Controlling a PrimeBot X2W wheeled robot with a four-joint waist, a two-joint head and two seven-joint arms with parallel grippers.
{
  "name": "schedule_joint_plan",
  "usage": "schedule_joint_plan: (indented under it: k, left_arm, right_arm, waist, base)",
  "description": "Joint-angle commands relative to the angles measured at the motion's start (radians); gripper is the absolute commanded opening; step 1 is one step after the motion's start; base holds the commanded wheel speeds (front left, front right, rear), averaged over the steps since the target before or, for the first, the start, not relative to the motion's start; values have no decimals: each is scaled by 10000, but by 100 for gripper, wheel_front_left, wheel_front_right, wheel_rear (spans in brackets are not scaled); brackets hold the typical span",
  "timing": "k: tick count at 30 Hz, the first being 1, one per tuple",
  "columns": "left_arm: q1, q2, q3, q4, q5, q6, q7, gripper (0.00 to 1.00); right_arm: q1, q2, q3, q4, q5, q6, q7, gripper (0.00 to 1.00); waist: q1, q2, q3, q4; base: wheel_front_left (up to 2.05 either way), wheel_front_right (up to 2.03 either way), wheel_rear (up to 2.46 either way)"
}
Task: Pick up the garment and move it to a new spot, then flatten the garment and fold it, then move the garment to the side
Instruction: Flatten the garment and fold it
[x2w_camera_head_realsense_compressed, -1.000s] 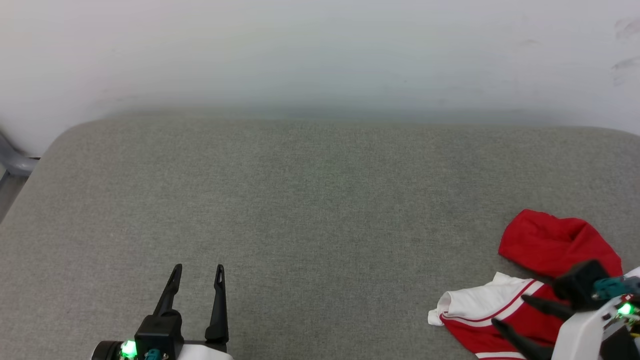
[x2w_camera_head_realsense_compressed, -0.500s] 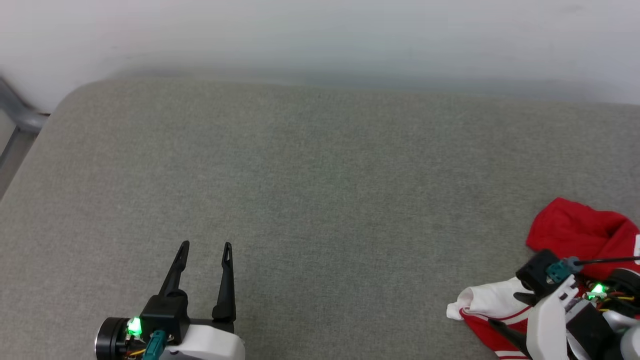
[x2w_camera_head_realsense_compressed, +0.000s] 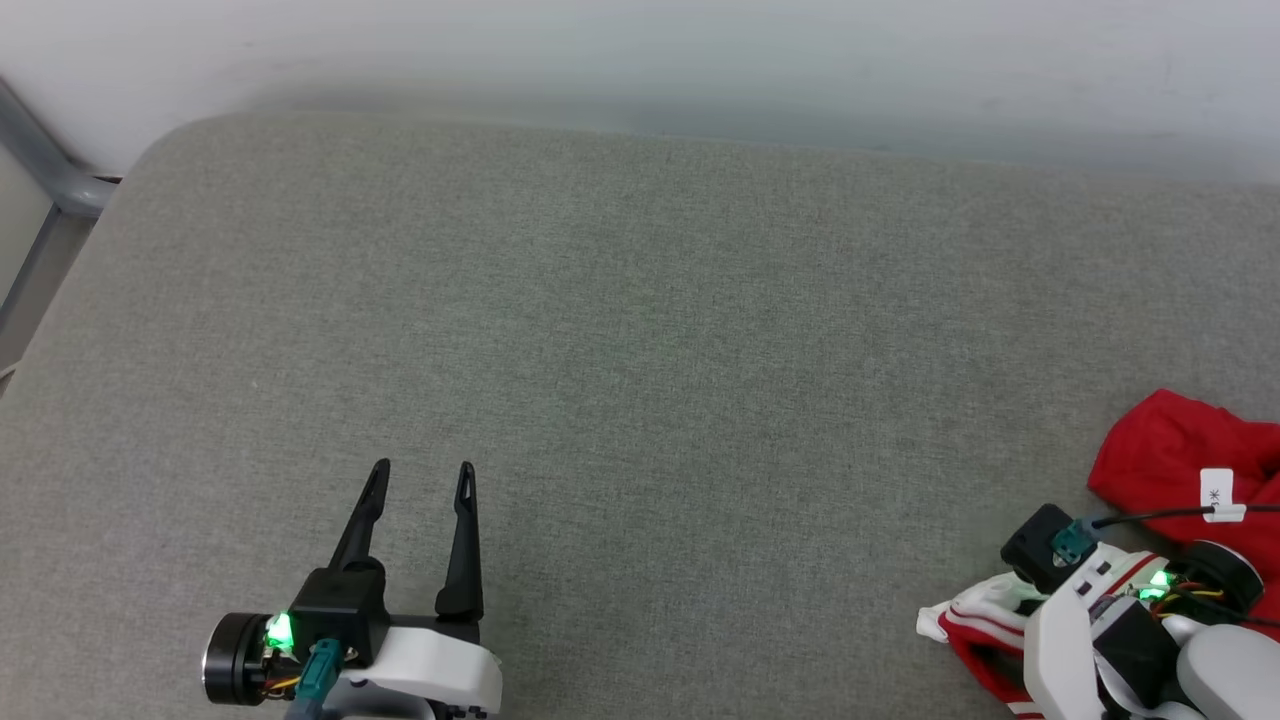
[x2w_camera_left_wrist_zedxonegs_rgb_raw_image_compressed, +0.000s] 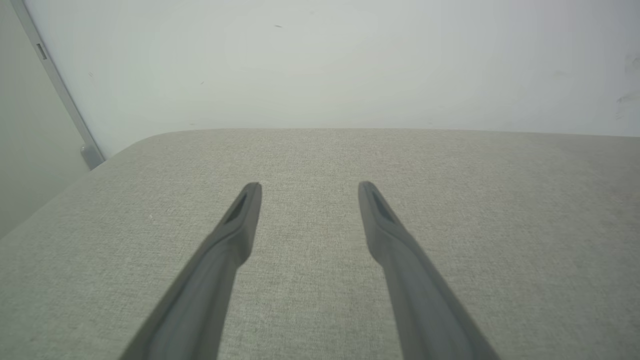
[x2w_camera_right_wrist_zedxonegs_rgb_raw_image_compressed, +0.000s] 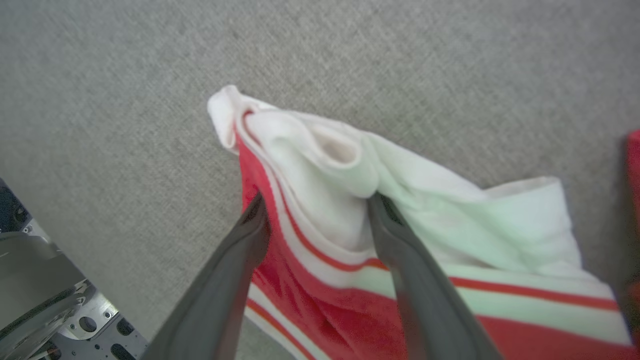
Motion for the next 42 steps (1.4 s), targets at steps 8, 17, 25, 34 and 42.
schedule_joint_plan:
  k: [8, 17, 25, 34, 42]
  left_arm:
    - [189, -7, 248, 44, 104, -6, -25, 100]
    - [457, -7, 340, 36, 146, -90, -25, 100]
    - [371, -8, 266, -26, 134, -152, -25, 100]
    - [2, -9, 27, -62, -53, -66, -25, 100]
    - [-353, -8, -306, -31, -271, 132, -25, 100]
  right_arm:
    - [-807, 442, -388, 215, 126, -15, -2142, 0]
    - [-635, 627, -2675, -1054, -561, -15, -3399, 0]
    - [-860, 1786, -3540, -1819, -1436, -13, -3216, 0]
    - [-2986, 3393, -1597, -434, -1934, -13, -3359, 0]
    - [-4614, 4866, 1585, 1998, -1359, -13, -3538, 0]
  waist:
    - [0, 0, -452, -247]
    - [0, 0, -855, -386]
    - [0, 0, -762, -32]
    - [0, 0, -86, 621]
    - [0, 0, 461, 1155]
  base:
    - [0, 0, 0]
    - [0, 0, 0]
    - [0, 0, 0]
    - [0, 0, 0]
    - [0, 0, 0]
